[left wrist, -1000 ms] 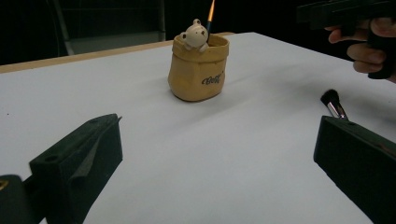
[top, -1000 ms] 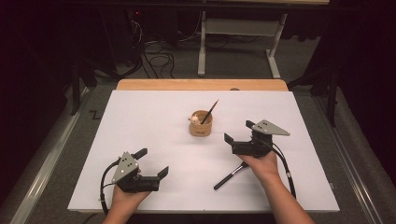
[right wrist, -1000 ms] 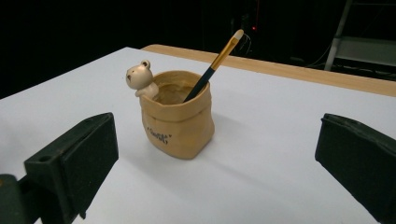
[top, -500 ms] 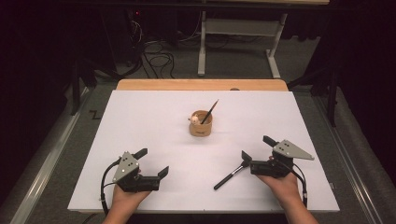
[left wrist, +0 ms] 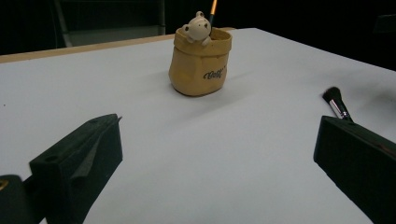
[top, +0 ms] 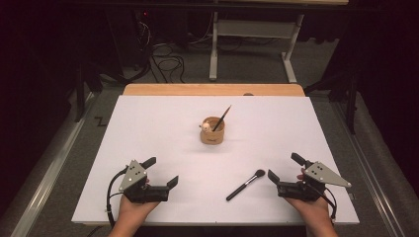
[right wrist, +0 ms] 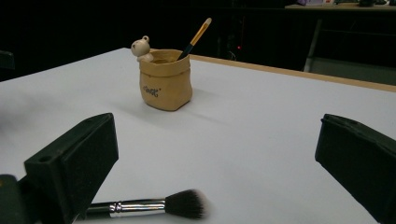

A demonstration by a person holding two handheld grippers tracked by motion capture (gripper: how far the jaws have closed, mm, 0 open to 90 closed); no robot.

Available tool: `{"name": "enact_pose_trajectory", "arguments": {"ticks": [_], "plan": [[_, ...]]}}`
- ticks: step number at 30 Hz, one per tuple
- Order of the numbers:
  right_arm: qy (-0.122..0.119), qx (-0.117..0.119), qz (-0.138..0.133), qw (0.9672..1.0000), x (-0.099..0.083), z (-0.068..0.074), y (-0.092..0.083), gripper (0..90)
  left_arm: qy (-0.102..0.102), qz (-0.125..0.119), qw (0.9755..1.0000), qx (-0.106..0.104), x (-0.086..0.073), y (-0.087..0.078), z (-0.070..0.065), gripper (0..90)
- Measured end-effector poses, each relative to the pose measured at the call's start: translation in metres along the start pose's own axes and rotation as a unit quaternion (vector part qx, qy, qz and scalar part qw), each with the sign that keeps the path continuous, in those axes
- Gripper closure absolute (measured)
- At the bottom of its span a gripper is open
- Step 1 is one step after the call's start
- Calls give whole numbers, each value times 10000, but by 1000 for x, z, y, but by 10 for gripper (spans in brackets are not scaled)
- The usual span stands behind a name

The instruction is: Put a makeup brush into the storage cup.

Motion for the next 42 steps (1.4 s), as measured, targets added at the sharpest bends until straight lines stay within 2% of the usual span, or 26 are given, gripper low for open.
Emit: {"name": "enact_pose_trajectory", "arguments": {"ticks": [6,15,23,27,32,37,42], "plan": [[-133,-17,-19,9999,-1,2,0,3,-4,-2,10000,11,1,0,0,21],[-141,-32,-5,9999,-2,-1,0,3,-79,92,9999,-42,4,3,-2,21],[-115,-18,-33,9999,-1,-4,4,3,-88,2,9999,86,8,2,4,21],[-197,10,-20,9998,-1,-3,6,3,-49,134,9999,48,11,5,0,21],[-86,22,-17,10000,-2,-4,5,3,41,396,9992,-10,14,11,-6,21],[-183,50,-13,9998,-2,-1,5,3,-3,665,9977,-121,14,17,-8,21],[-233,73,-29,9997,-2,2,4,3,9,900,9959,-120,15,22,-6,22]]}}
Point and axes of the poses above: each handheld gripper's, and its own axes: y roughly forward along the jaws, x roughly out of its top, z roughly to its left, the point moved 9 cm from there along y, roughly forward along the jaws, and after that the axes turned 7 degrees about -x, right-handed, at the moved point
